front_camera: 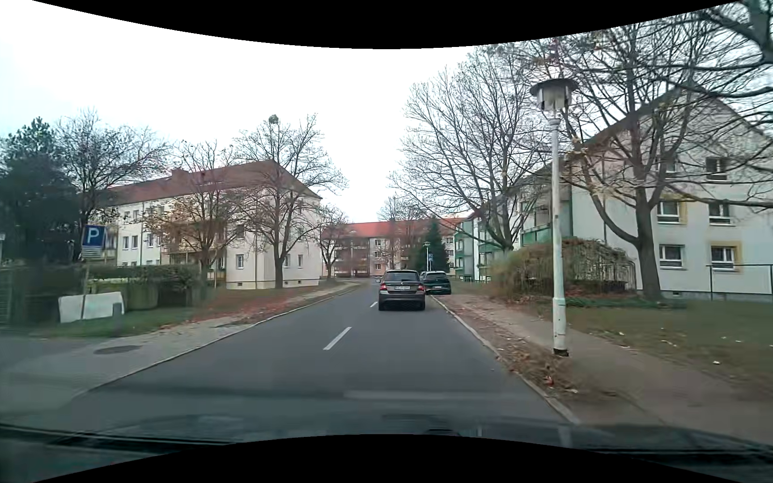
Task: Follow the waypoints while adhering to traffic rules and regulations
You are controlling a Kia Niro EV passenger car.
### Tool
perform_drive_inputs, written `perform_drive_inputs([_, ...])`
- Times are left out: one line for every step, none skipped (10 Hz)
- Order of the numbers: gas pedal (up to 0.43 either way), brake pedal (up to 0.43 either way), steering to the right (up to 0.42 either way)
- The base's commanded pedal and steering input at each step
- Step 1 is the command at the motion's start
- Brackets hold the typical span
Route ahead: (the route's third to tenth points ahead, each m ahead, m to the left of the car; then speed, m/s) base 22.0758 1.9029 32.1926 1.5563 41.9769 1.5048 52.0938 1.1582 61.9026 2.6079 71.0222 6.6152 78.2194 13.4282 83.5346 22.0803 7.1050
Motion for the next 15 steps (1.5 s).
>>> perform_drive_inputs([0.157,0.0,-0.02])
perform_drive_inputs([0.157,0.0,-0.021])
perform_drive_inputs([0.157,0.0,-0.023])
perform_drive_inputs([0.157,0.0,-0.024])
perform_drive_inputs([0.169,0.0,-0.024])
perform_drive_inputs([0.169,0.0,-0.025])
perform_drive_inputs([0.177,0.0,-0.025])
perform_drive_inputs([0.177,0.0,-0.025])
perform_drive_inputs([0.177,0.0,-0.025])
perform_drive_inputs([0.177,0.0,-0.026])
perform_drive_inputs([0.177,0.0,-0.021])
perform_drive_inputs([0.189,0.0,-0.015])
perform_drive_inputs([0.197,0.0,-0.011])
perform_drive_inputs([0.197,0.0,-0.011])
perform_drive_inputs([0.197,0.0,-0.008])
